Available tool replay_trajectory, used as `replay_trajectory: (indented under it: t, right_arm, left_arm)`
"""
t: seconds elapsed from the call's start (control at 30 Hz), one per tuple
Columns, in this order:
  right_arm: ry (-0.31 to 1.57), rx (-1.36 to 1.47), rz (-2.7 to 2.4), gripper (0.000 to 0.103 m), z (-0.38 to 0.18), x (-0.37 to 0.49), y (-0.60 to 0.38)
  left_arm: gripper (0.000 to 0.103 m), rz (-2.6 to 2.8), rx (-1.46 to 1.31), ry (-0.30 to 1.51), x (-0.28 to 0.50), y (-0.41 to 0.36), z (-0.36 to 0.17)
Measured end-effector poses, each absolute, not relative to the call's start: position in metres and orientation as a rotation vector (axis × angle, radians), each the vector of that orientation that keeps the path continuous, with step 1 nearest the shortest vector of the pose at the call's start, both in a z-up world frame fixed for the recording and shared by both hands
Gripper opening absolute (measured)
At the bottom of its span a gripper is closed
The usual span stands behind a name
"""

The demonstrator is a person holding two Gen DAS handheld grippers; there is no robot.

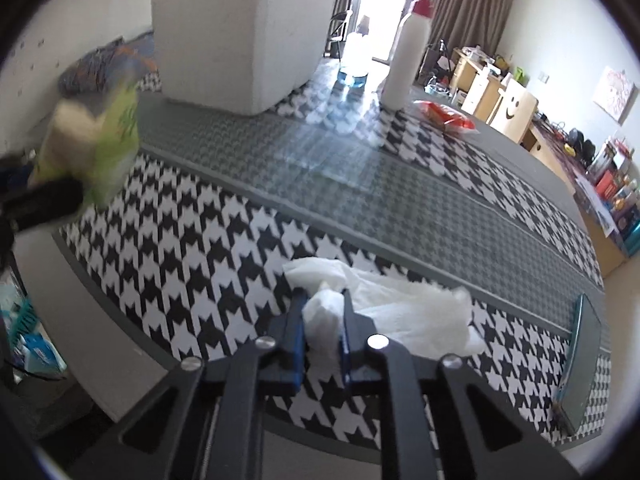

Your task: Organize soft objects

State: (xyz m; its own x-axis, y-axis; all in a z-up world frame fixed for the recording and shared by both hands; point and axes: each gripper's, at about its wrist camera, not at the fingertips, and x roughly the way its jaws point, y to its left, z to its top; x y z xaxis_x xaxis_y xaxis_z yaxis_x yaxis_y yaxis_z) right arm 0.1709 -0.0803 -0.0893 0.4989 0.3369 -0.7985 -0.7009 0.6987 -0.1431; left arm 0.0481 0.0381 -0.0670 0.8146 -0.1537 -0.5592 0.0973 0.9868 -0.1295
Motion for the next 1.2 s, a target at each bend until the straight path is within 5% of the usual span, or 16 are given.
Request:
replay_trajectory:
  t: [1.2]
  right_arm:
    - [0.573, -0.132, 0.644, 0.016, 0.007, 0.178, -0.121]
  left_arm:
    - [0.028, -0.089, -0.029, 0.501, 0.071, 0.037, -0.016]
